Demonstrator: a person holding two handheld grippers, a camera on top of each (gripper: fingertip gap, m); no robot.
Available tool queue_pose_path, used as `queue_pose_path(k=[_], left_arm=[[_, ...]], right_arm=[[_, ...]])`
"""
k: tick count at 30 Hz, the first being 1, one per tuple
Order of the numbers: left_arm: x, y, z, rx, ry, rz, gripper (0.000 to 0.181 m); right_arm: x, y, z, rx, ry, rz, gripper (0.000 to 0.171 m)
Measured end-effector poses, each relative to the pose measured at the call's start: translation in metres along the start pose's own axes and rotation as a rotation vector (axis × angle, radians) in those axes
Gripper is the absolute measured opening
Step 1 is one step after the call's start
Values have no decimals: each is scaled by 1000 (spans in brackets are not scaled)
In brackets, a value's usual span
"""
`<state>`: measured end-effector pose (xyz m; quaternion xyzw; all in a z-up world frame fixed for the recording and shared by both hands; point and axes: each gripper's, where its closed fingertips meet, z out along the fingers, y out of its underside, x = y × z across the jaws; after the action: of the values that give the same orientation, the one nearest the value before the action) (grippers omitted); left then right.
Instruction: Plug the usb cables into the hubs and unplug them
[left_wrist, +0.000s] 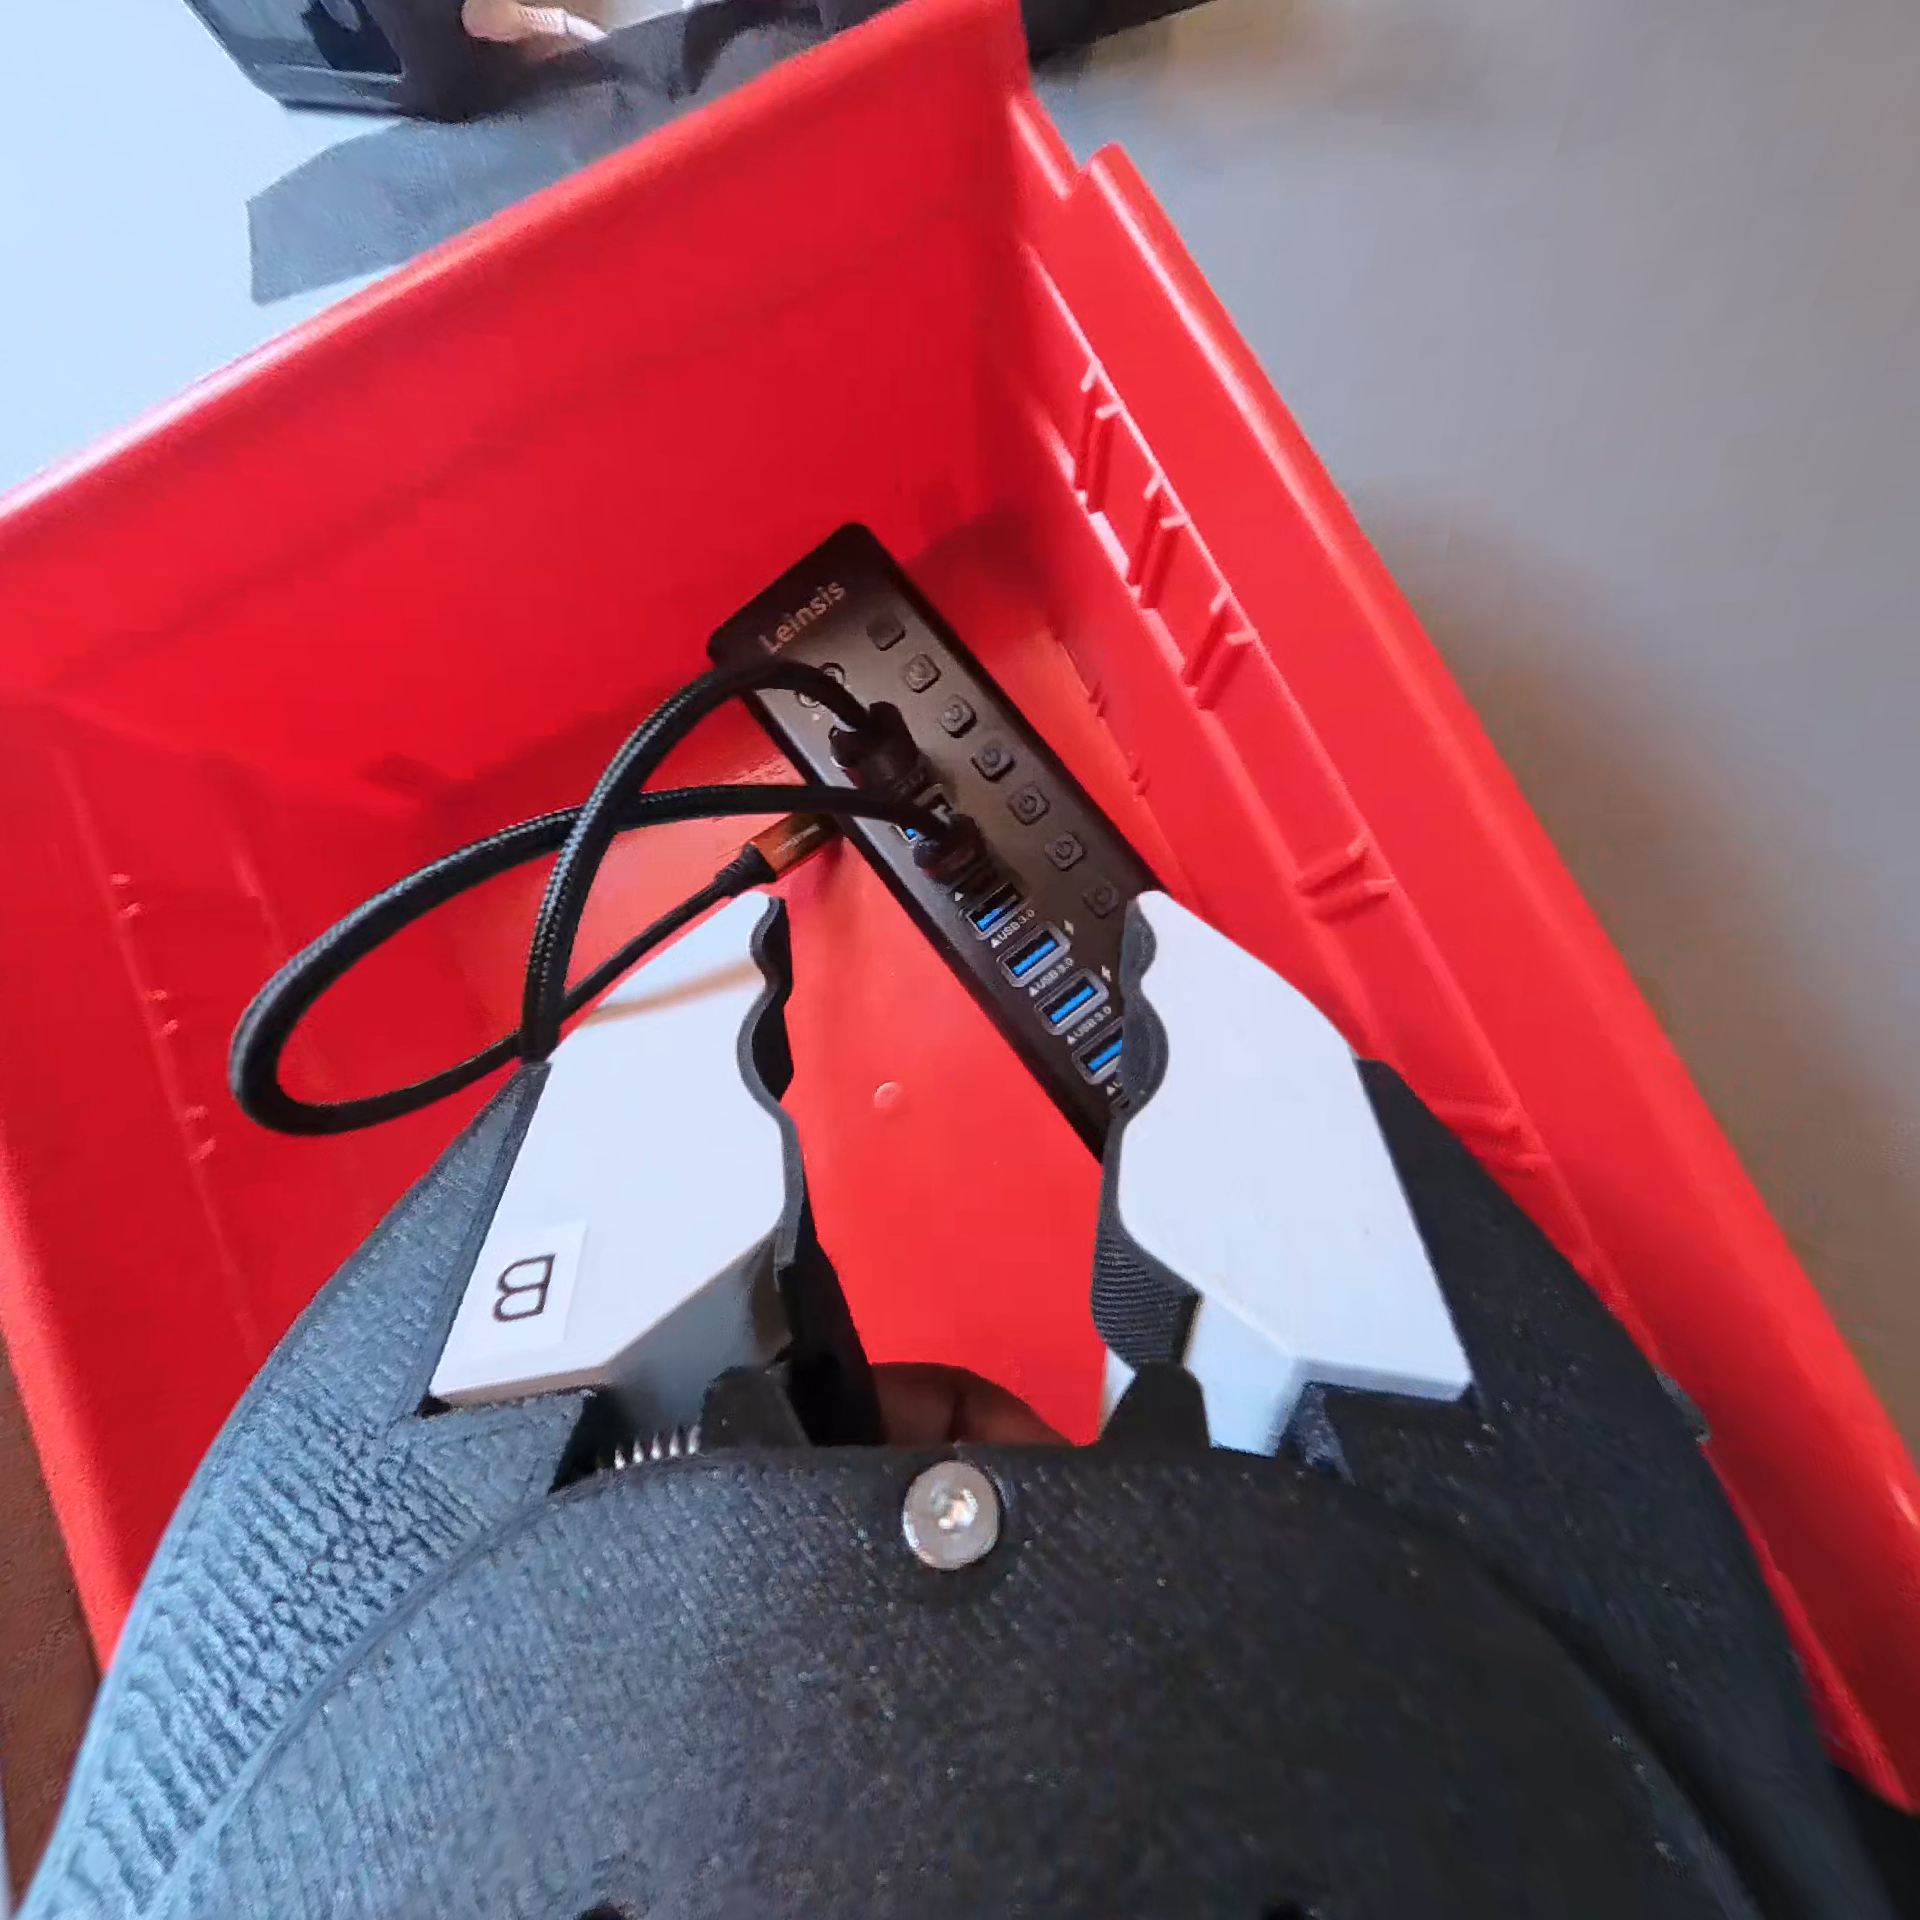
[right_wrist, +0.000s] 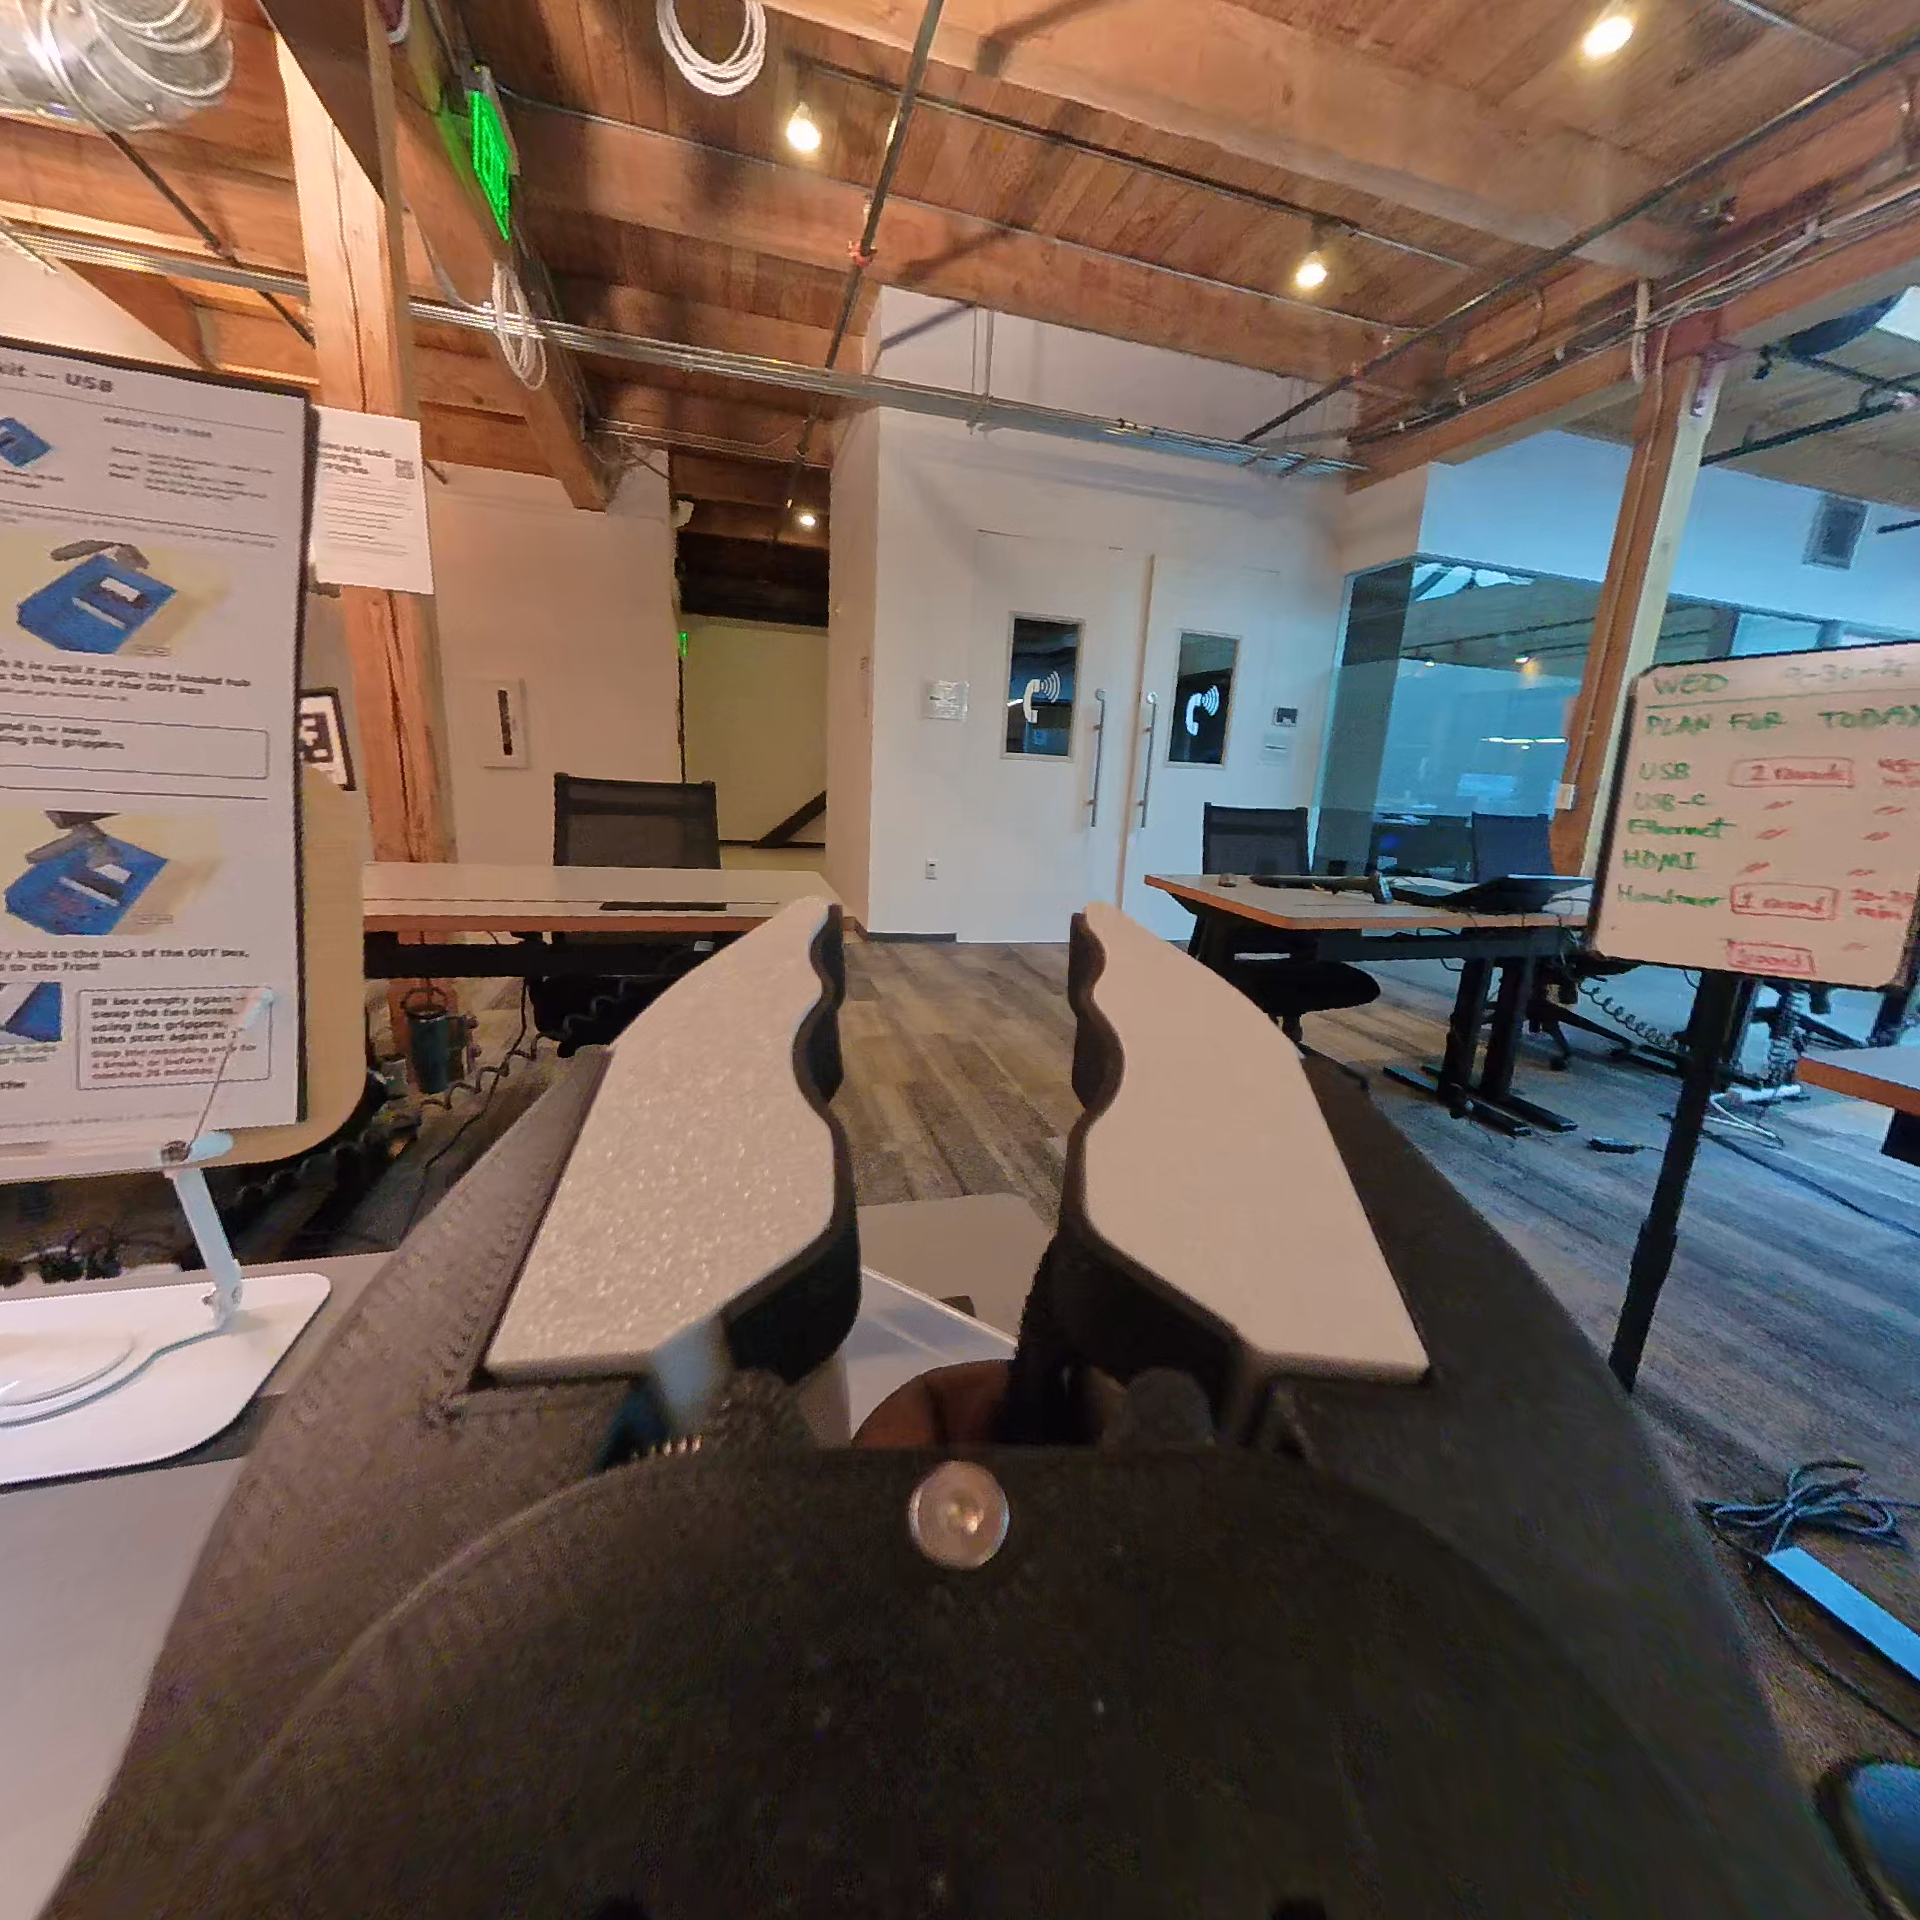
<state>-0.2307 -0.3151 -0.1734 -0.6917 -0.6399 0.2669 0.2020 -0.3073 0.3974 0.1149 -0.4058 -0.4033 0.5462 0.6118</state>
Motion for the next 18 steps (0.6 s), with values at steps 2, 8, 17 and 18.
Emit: queue_pose_path(k=[2, 8, 17, 18], left_arm=[[-4, -6, 0, 1, 3, -5, 58], [-4, -9, 7, -115, 57, 6, 59], [-11, -25, 27, 9, 21, 4, 0], [-14, -29, 22, 30, -13, 22, 0]], right_arm=[[8, 0, -3, 3, 16, 13, 42], [30, -6, -16, 38, 72, 54, 40], [43, -9, -23, 71, 102, 96, 38], [42, -9, -22, 69, 101, 97, 38]])
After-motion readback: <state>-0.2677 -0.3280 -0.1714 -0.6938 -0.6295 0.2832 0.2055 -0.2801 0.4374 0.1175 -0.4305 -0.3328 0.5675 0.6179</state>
